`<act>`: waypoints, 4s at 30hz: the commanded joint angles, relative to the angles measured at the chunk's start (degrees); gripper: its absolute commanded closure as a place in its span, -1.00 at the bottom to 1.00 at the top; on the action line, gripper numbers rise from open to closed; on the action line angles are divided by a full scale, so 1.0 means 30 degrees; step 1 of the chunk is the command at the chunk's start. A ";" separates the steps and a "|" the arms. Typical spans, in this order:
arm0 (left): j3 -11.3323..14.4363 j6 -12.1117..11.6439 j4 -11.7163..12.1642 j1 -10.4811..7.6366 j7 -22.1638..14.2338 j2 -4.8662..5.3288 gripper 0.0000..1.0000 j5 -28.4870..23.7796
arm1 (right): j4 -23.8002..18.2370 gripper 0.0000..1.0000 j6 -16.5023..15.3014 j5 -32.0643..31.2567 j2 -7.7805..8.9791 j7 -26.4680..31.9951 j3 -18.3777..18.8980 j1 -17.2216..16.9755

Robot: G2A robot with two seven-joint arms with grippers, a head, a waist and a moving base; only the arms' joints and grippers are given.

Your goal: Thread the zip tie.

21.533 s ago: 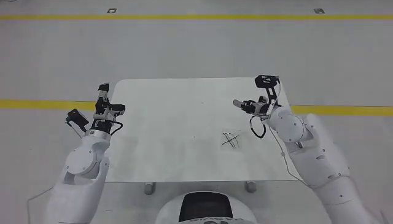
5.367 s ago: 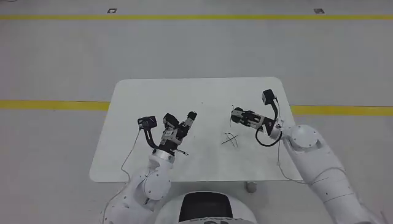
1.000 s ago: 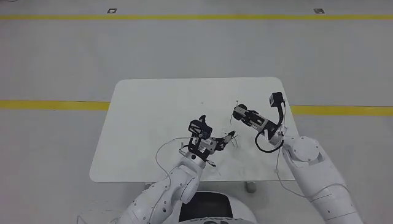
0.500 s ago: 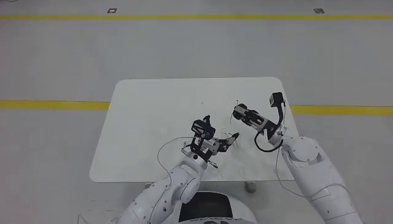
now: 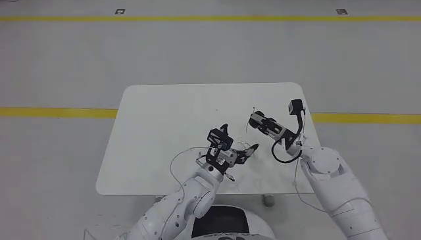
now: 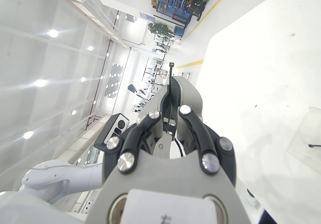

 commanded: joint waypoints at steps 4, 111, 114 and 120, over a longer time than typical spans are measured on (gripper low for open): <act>-0.0070 0.0005 0.0086 0.0043 0.0130 -0.0015 -0.24 -0.0036 | -0.0125 1.00 -0.0066 0.0040 -0.0013 -0.0280 0.0059 -0.0162; -0.2386 -0.1815 -0.0060 0.1006 0.0415 0.0316 1.00 -0.1086 | 0.0167 -1.00 0.0835 -0.0387 -0.0022 0.0541 -0.0154 0.0035; -0.2383 -0.1866 -0.0055 0.1031 0.0429 0.0330 1.00 -0.1034 | 0.0201 -1.00 0.0886 -0.0389 -0.0028 0.0505 -0.0170 0.0078; -0.2436 -0.1787 -0.0207 0.1077 0.0253 0.0390 1.00 -0.0596 | 0.0276 -1.00 0.0942 -0.0371 -0.0023 0.0469 -0.0117 0.0061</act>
